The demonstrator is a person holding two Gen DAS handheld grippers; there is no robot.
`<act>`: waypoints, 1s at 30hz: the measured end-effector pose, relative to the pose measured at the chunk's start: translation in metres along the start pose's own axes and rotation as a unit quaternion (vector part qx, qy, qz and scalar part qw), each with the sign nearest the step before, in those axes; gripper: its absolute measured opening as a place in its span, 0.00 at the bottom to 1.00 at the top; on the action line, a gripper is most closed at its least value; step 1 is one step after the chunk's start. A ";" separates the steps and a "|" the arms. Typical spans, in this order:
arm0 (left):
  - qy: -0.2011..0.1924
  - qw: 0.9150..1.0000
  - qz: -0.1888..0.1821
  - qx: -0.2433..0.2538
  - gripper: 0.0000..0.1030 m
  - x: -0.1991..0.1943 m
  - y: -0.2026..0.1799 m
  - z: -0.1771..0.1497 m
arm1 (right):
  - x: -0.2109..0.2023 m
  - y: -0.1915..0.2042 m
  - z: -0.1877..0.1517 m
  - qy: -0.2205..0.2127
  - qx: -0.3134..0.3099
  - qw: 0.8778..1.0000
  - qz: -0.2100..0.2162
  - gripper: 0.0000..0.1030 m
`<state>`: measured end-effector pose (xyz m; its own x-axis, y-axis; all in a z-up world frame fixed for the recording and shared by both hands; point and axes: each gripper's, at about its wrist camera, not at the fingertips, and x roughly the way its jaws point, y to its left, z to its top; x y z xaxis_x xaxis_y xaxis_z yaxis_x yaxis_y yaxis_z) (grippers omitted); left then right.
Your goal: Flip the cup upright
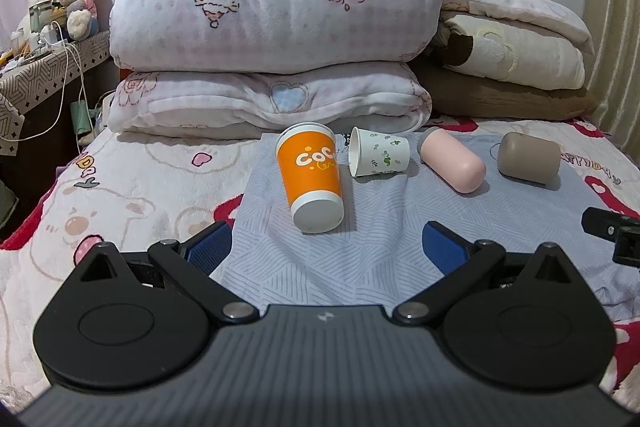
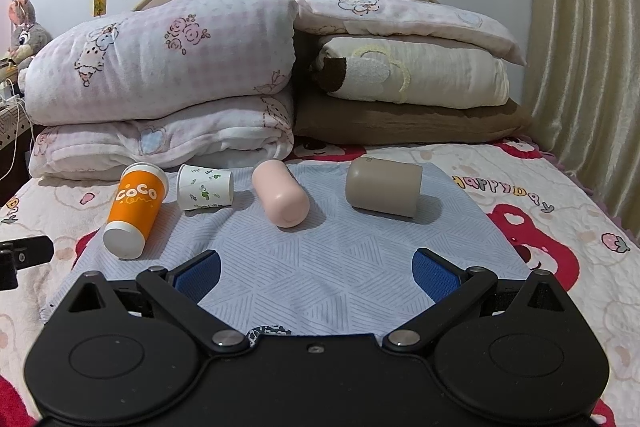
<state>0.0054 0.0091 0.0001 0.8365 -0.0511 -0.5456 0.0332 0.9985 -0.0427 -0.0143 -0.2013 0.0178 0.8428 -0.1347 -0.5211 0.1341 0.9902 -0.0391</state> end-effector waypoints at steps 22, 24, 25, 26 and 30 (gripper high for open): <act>0.004 1.000 0.004 -0.012 1.00 0.003 0.004 -0.003 | -0.003 0.005 0.000 0.003 -0.012 1.000 0.003 1.00; 0.004 1.000 0.005 -0.012 1.00 0.003 0.003 -0.002 | -0.003 0.005 0.000 0.003 -0.012 1.000 0.003 1.00; 0.004 1.000 0.005 -0.012 1.00 0.003 0.003 -0.002 | -0.003 0.005 0.000 0.003 -0.012 1.000 0.003 1.00; 0.004 1.000 0.004 -0.012 1.00 0.003 0.004 -0.002 | -0.003 0.005 0.000 0.003 -0.012 1.000 0.003 1.00; 0.005 1.000 0.004 -0.013 1.00 0.003 0.004 -0.002 | -0.003 0.005 0.000 0.003 -0.012 1.000 0.003 1.00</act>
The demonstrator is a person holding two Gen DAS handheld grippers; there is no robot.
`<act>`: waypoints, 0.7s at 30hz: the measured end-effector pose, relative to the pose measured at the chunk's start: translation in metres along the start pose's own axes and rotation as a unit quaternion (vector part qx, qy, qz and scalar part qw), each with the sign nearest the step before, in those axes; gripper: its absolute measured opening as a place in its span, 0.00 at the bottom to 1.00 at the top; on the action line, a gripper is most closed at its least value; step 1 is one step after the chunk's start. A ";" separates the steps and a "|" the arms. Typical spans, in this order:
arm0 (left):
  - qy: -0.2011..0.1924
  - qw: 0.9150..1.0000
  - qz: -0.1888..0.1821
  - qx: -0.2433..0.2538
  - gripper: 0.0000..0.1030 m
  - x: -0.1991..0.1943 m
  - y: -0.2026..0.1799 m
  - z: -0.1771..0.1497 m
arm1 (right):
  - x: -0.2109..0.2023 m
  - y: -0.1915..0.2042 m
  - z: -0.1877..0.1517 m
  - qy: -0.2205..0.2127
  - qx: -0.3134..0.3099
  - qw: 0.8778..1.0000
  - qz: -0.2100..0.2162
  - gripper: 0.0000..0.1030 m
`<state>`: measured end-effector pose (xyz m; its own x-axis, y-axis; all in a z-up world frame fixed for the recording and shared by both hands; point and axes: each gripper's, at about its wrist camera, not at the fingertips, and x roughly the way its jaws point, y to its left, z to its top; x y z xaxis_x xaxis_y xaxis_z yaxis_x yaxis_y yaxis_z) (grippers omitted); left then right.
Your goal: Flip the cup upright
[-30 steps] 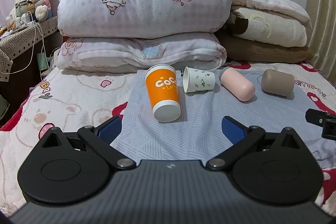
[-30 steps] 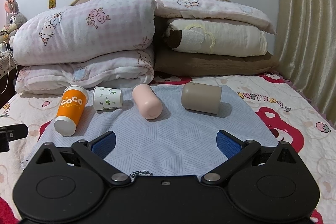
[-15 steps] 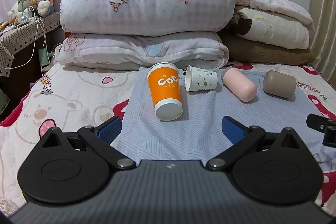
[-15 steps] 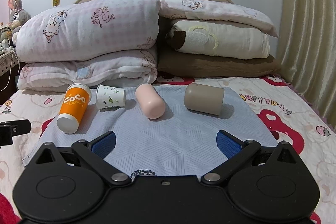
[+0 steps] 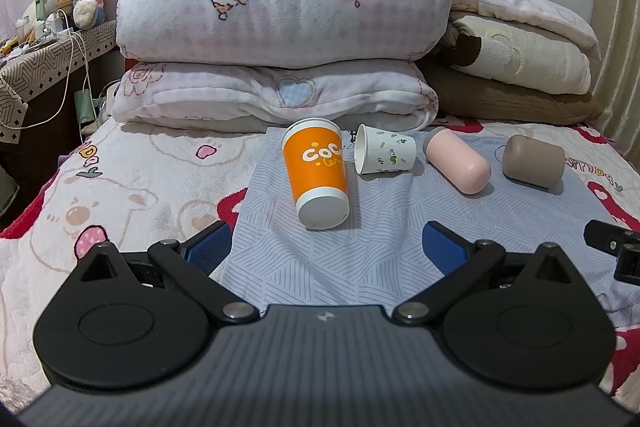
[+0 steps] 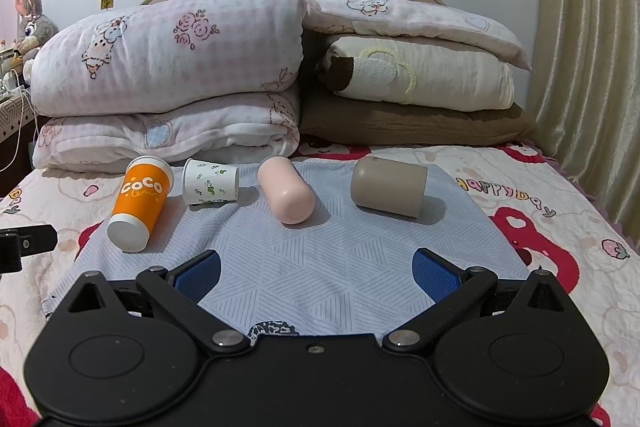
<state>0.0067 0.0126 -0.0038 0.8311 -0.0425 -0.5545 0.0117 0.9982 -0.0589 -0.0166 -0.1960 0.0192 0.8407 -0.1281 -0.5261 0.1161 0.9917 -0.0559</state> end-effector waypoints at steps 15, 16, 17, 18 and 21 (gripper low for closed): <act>0.000 1.000 -0.001 -0.001 1.00 0.000 0.002 0.000 | 0.002 0.000 -0.001 0.002 0.000 1.000 -0.001 1.00; 0.000 1.000 -0.001 -0.001 1.00 0.000 0.001 0.000 | 0.002 0.000 -0.002 0.003 -0.001 1.000 -0.001 1.00; 0.000 1.000 0.000 -0.001 1.00 0.000 0.002 0.000 | 0.002 0.000 -0.003 0.003 -0.001 1.000 -0.001 1.00; 0.001 1.000 0.000 -0.001 1.00 -0.001 0.002 -0.001 | 0.002 0.000 -0.002 0.003 -0.001 1.000 -0.001 1.00; 0.001 1.000 0.000 -0.002 1.00 0.000 0.005 -0.004 | 0.002 0.000 -0.002 0.003 0.000 1.000 -0.001 1.00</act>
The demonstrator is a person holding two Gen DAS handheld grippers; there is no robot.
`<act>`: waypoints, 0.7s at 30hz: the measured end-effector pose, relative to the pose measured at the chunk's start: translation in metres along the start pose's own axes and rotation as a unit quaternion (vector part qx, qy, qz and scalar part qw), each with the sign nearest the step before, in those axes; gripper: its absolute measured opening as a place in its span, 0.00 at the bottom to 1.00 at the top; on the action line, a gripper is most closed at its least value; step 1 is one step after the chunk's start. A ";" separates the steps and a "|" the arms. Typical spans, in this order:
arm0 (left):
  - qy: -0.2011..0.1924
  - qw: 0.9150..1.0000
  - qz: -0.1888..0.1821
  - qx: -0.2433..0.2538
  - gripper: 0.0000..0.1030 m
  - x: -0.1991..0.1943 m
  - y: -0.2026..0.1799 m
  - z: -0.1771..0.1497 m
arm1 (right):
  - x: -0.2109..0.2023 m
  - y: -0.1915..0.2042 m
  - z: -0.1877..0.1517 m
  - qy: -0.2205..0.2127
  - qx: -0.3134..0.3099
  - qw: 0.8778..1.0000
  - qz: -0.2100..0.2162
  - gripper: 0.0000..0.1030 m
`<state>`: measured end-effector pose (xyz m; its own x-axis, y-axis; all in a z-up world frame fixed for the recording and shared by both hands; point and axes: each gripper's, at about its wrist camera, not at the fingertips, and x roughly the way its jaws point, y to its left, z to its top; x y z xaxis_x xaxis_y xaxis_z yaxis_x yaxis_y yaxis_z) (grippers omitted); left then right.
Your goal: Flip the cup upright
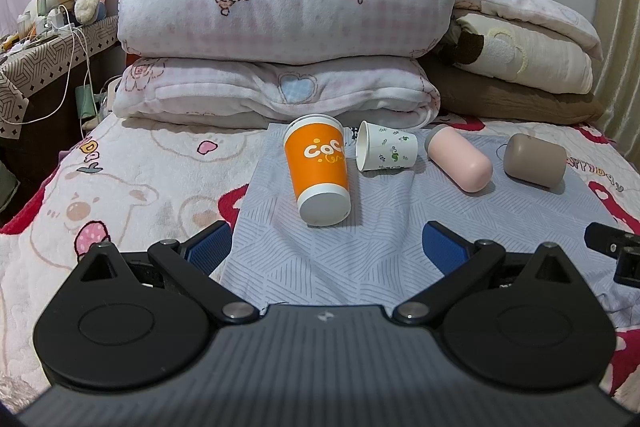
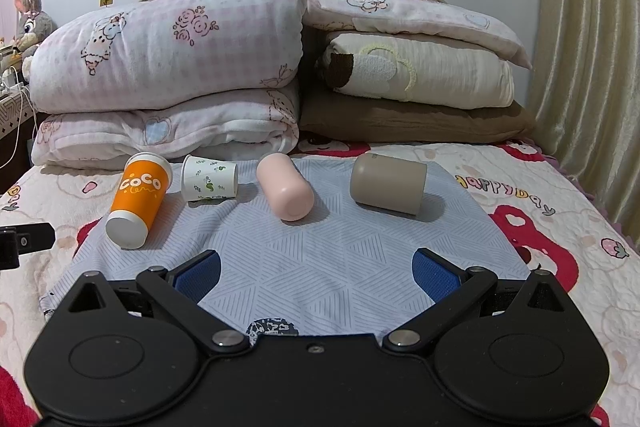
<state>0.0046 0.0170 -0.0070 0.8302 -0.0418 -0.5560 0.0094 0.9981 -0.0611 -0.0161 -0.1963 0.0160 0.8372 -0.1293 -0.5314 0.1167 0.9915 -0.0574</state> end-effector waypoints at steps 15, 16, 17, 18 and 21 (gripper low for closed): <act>0.073 0.997 -0.029 -0.010 1.00 0.007 -0.017 0.057 | -0.011 -0.001 0.039 -0.072 -0.154 0.976 0.134 1.00; 0.082 0.996 -0.036 -0.019 1.00 0.013 -0.019 0.065 | -0.009 0.002 0.044 -0.079 -0.186 0.969 0.144 1.00; 0.092 0.995 -0.039 -0.030 1.00 0.020 -0.020 0.073 | -0.006 0.005 0.050 -0.086 -0.214 0.961 0.150 1.00; 0.099 0.994 -0.038 -0.037 1.00 0.027 -0.023 0.078 | -0.002 0.009 0.055 -0.093 -0.239 0.954 0.155 1.00; 0.116 0.992 -0.033 -0.039 1.00 0.050 -0.034 0.089 | 0.016 0.020 0.066 -0.099 -0.301 0.932 0.177 1.00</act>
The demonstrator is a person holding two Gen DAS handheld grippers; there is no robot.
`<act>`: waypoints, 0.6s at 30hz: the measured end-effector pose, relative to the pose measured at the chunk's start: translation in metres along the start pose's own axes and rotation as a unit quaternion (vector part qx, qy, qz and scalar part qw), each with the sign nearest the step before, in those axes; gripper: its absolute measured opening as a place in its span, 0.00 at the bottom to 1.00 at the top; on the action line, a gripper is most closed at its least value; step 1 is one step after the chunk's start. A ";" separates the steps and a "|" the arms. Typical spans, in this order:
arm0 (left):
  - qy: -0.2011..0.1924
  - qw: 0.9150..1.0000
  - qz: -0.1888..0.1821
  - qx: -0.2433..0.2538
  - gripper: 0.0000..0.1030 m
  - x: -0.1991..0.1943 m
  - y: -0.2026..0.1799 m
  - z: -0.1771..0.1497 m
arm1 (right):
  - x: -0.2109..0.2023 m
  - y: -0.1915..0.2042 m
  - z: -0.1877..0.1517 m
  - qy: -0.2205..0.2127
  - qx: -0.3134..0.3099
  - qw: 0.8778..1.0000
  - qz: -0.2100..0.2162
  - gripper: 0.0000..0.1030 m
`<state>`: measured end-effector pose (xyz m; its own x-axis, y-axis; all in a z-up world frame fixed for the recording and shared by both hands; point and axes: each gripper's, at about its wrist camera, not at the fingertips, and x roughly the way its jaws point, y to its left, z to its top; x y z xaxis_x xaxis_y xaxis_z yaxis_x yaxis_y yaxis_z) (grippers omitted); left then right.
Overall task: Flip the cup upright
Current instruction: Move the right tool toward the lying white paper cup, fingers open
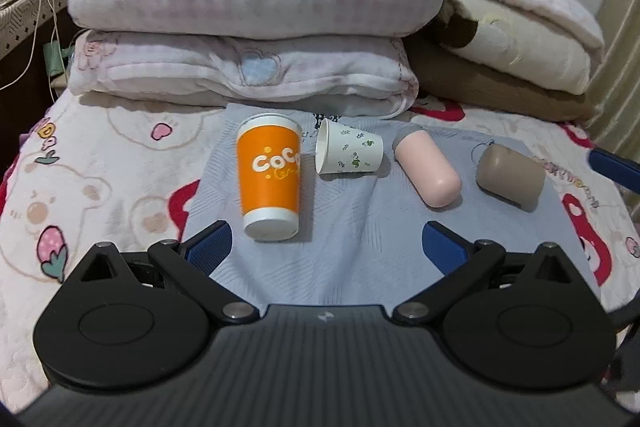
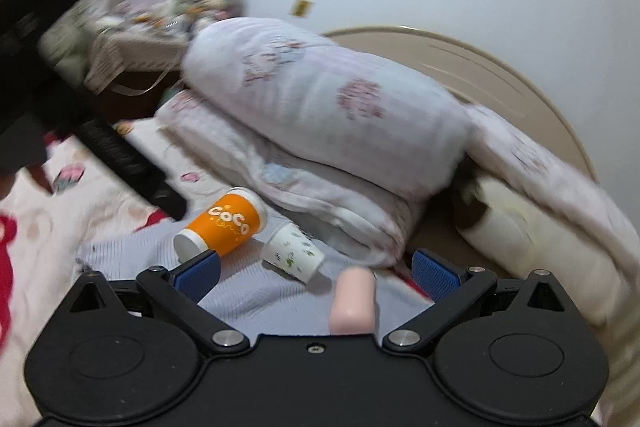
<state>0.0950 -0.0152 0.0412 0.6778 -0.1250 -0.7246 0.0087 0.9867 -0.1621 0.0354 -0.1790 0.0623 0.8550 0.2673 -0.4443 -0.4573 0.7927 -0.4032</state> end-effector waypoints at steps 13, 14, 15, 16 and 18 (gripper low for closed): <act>0.051 0.986 -0.034 -0.157 0.94 0.092 0.009 0.007 | 0.123 -0.004 0.001 0.068 -0.117 0.979 0.153 0.91; 0.049 0.984 -0.040 -0.168 0.93 0.097 0.010 0.006 | 0.132 -0.005 -0.002 0.072 -0.126 0.977 0.159 0.88; 0.046 0.982 -0.049 -0.178 0.92 0.102 0.011 0.006 | 0.141 -0.006 -0.004 0.075 -0.132 0.975 0.165 0.87; 0.044 0.980 -0.057 -0.188 0.91 0.107 0.011 0.006 | 0.148 -0.008 -0.006 0.078 -0.134 0.973 0.171 0.86; 0.039 0.976 -0.077 -0.202 0.90 0.115 0.013 0.007 | 0.163 -0.013 -0.009 0.089 -0.137 0.971 0.176 0.80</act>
<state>0.1784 -0.0164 -0.0393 0.6327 -0.2909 -0.7176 -0.1959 0.8365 -0.5118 0.1787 -0.1504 -0.0127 0.5890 0.3781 -0.7142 -0.7827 0.4869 -0.3877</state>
